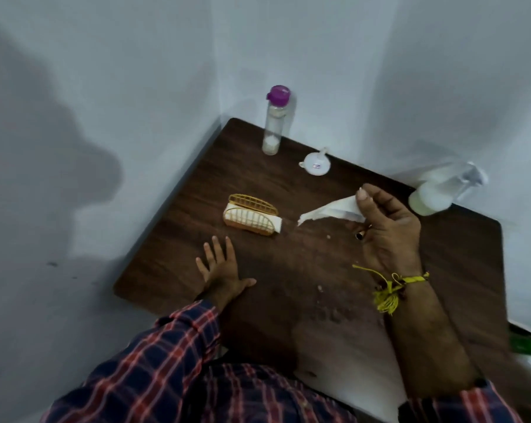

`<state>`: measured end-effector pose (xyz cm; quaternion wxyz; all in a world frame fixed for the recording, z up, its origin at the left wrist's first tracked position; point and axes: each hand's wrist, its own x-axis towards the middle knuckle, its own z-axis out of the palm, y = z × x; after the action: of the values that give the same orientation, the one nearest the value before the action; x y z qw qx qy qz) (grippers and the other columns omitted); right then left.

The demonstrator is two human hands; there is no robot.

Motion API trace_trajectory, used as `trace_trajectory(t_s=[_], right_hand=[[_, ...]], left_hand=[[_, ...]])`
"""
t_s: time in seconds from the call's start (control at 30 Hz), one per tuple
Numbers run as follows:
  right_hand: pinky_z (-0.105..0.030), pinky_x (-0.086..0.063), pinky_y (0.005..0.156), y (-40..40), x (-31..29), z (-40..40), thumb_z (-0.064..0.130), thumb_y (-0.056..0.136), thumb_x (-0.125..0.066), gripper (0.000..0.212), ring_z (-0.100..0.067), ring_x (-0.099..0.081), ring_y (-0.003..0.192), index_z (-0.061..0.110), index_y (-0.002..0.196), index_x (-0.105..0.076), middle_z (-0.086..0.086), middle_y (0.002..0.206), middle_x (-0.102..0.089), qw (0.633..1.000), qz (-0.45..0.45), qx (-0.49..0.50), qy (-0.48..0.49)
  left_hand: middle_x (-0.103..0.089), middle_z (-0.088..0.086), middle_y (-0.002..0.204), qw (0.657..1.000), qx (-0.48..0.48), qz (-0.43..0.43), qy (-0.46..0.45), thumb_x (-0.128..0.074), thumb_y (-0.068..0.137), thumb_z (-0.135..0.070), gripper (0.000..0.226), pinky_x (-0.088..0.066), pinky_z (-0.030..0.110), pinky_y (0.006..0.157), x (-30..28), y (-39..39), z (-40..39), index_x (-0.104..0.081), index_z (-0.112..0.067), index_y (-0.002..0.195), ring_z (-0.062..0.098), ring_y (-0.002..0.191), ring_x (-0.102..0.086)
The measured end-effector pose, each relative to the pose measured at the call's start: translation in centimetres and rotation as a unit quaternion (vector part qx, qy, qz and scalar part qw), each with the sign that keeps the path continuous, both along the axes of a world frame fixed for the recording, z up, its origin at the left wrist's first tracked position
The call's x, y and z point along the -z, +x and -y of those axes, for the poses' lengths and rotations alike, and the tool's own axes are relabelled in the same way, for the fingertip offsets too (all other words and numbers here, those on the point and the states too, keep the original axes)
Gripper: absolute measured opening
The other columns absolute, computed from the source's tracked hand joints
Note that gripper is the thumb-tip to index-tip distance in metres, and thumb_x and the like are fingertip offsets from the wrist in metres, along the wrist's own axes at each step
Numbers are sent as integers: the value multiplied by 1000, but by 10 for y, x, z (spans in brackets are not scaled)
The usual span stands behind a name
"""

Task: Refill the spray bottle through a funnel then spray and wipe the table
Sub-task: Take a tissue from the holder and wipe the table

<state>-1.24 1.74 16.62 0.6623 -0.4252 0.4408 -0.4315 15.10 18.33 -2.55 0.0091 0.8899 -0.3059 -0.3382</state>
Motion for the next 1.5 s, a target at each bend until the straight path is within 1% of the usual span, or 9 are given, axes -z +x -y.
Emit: trace_trajectory(t_s=[0.3,0.47,0.7,0.77,0.87,1.0,1.13,1.3,1.5], right_hand=[[-22,-54,55,-67,52,14,-4,84,-71,17,-8,-65,64,7,97,-68,-5,81,-63,990,-131,38,43],[-34,-53,65,-45,74,36,-2,82,-74,20,-20,-57,72,16,90,-69,-11,84,-60,989,-144,23,34],[-21,-52,54,-10,109,92,-3,82,-72,21,-18,-61,72,6,101,-69,-10,91,-66,984,-173,20,44],[-21,-54,68,-17,137,102,7,82,-74,29,-22,-65,88,6,111,-68,-13,108,-67,939,-342,14,15],[-37,-46,98,-36,168,91,19,86,-67,36,-35,-58,114,14,121,-64,-14,128,-58,814,-569,-29,-117],[-42,-30,117,-28,195,60,14,95,-54,47,-34,-43,137,2,140,-49,-19,147,-48,754,-546,-230,-285],[-44,-7,123,-19,220,53,26,104,-35,60,-30,-8,152,6,156,-13,-16,164,-10,644,-620,-333,-300],[-46,-5,122,-14,226,47,30,105,-32,62,-33,-5,152,3,156,-12,-18,164,-5,623,-633,-357,-291],[-53,-30,114,-29,223,-8,38,97,-25,65,-36,-35,143,1,149,-37,-21,155,-34,601,-626,-397,-301]], left_hand=[[7,7,164,990,105,-41,-80,-59,92,-42,93,-1,48,122,-11,-72,50,3,-15,156,26,151,8],[20,11,161,996,77,-43,-33,-65,79,-62,121,0,50,120,-1,-68,59,16,-11,153,33,149,15],[35,14,155,989,144,-14,27,-51,77,-76,127,12,53,116,25,-67,58,31,-9,146,35,143,31],[35,14,155,989,146,-13,31,-49,77,-77,126,13,53,115,30,-66,60,30,-9,147,35,143,31],[33,15,156,989,145,5,22,-48,76,-79,126,13,54,115,33,-69,57,29,-8,147,35,143,31],[34,16,155,989,145,2,31,-49,78,-77,125,13,54,115,29,-70,59,29,-7,147,36,143,31],[34,17,155,989,144,-12,35,-49,77,-78,126,13,54,114,26,-70,58,29,-7,147,37,142,31],[34,17,155,989,143,-12,33,-50,77,-77,126,13,55,115,28,-70,58,29,-7,147,37,143,30],[33,18,155,989,145,-18,11,-51,79,-74,125,12,56,115,28,-71,56,27,-5,148,38,142,31]])
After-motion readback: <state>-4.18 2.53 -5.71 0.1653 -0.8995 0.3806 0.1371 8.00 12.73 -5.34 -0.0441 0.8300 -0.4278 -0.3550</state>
